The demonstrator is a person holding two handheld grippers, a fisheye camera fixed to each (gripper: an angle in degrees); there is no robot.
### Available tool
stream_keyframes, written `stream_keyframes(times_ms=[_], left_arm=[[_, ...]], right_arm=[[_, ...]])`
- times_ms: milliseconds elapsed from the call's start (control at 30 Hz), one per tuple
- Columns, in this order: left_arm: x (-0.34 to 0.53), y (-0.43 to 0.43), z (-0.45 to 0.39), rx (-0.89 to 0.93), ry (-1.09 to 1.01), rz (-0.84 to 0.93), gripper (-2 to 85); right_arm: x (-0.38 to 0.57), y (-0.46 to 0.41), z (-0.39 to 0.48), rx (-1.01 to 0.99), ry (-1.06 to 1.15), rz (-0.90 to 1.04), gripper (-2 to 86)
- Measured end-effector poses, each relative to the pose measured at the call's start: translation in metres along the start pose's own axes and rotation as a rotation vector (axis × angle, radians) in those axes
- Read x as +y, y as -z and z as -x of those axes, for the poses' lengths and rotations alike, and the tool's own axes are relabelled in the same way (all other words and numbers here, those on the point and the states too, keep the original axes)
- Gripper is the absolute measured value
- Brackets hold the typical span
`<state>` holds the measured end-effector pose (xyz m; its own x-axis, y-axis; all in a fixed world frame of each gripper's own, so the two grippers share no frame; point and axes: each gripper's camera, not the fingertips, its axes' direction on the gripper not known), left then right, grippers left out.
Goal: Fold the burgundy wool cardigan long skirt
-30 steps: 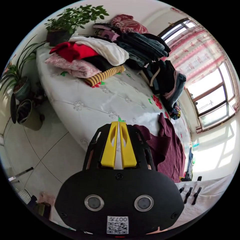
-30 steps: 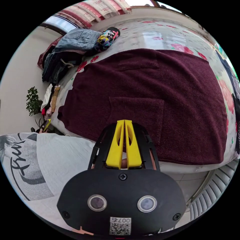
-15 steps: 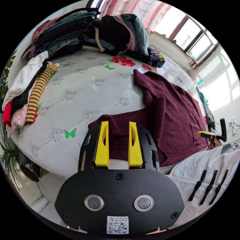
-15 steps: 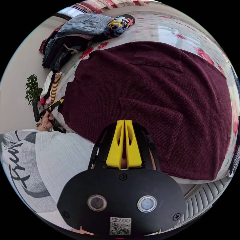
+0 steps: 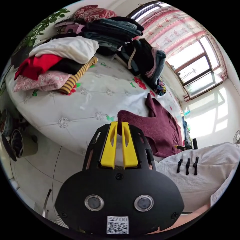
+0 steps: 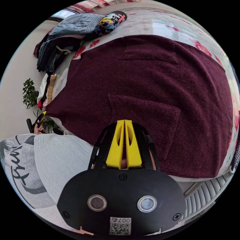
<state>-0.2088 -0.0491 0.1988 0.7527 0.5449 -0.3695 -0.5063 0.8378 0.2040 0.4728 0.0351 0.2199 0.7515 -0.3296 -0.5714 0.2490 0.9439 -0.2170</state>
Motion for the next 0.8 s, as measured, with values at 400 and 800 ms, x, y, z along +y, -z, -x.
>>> stream_keyframes(times_ms=[400, 800], left_arm=[[-0.112, -0.068, -0.046, 0.178, -0.084, 0.028, 10.3], [-0.164, -0.215, -0.150, 0.368, -0.086, 0.156, 2.1]], right_arm=[[-0.010, -0.005, -0.007, -0.005, -0.001, 0.003, -0.3], [-0.008, 0.014, -0.031, -0.048, -0.051, -0.022, -0.3]])
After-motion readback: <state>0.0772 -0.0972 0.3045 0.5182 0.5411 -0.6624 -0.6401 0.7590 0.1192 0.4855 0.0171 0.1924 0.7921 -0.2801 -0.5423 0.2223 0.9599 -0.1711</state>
